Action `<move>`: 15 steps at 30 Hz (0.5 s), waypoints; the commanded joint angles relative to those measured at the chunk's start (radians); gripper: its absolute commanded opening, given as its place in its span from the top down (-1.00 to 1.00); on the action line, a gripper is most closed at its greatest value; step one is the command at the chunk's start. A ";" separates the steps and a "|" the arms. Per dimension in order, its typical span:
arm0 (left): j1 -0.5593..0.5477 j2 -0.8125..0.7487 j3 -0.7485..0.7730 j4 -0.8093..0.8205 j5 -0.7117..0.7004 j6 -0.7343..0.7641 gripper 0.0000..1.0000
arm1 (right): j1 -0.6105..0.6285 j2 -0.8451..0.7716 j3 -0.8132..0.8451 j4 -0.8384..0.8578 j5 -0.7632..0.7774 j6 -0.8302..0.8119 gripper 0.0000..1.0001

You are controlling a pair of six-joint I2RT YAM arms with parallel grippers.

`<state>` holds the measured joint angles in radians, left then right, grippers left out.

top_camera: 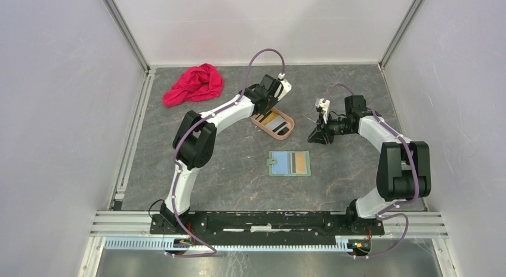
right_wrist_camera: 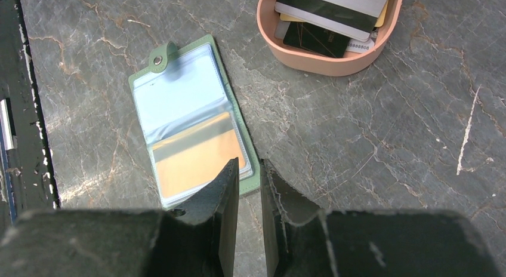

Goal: Put the credit cards into the card holder
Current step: Pick up the credit card from the storage box.

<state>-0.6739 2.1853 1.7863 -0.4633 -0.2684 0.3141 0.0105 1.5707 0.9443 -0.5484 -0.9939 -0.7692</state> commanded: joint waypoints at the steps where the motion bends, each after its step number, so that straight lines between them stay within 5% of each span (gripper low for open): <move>1: 0.005 -0.061 -0.004 0.037 0.017 0.027 0.71 | -0.005 0.006 0.036 -0.008 -0.029 -0.026 0.50; 15: 0.015 -0.064 -0.016 0.043 0.022 0.024 0.75 | -0.005 0.006 0.037 -0.014 -0.029 -0.031 0.50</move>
<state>-0.6704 2.1708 1.7660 -0.4465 -0.2325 0.3145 0.0105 1.5707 0.9459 -0.5571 -0.9939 -0.7761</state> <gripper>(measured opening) 0.127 0.250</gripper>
